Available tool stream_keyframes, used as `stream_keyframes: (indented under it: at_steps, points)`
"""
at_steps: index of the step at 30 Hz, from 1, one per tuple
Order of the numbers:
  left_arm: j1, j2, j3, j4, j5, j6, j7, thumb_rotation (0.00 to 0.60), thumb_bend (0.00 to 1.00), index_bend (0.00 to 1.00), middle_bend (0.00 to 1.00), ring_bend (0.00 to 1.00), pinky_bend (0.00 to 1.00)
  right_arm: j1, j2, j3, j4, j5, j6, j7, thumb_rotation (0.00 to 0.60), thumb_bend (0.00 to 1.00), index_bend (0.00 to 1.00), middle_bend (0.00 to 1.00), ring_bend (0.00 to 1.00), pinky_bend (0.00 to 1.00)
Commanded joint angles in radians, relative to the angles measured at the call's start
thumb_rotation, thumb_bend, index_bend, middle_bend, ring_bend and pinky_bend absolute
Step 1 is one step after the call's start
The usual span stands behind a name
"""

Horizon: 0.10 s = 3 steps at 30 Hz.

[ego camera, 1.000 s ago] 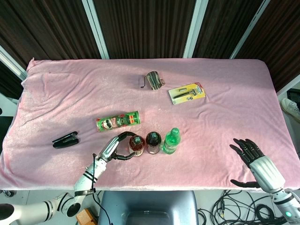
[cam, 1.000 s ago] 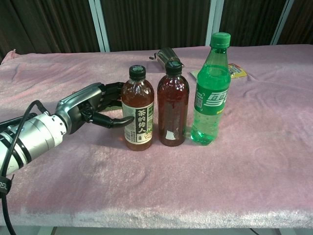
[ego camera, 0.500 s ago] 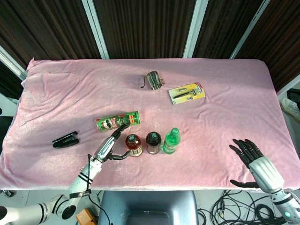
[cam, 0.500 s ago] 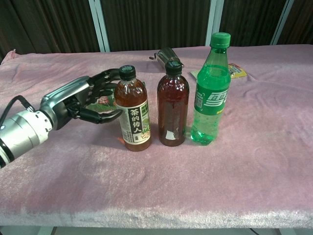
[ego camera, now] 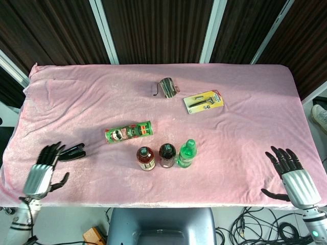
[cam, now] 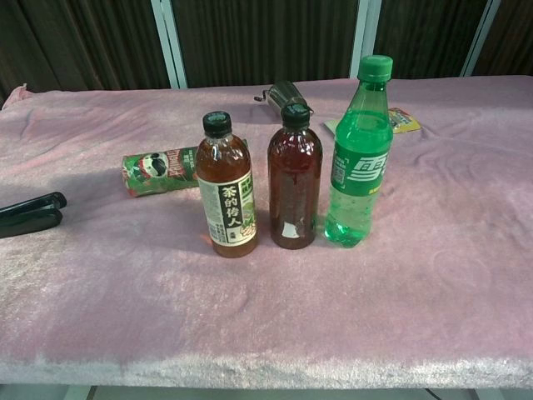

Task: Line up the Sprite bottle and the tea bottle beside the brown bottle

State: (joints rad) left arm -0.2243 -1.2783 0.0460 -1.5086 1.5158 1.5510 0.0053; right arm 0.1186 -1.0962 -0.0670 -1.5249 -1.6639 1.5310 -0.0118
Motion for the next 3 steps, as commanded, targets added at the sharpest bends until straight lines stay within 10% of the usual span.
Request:
stream_keyframes:
  at_steps: [1,3]
  points:
    - [0.124,0.101,0.065,-0.065,0.047,0.107,0.09,0.6,0.36,0.0,0.0,0.0,0.0,-0.014,0.004,0.006,-0.045,0.018,-0.028,-0.041,0.6,0.13,0.0,0.0,0.0,0.05]
    - [0.122,0.105,0.066,-0.07,0.052,0.088,0.087,0.6,0.37,0.0,0.0,0.0,0.0,-0.012,0.005,0.005,-0.042,0.015,-0.034,-0.038,0.6,0.13,0.0,0.0,0.0,0.05]
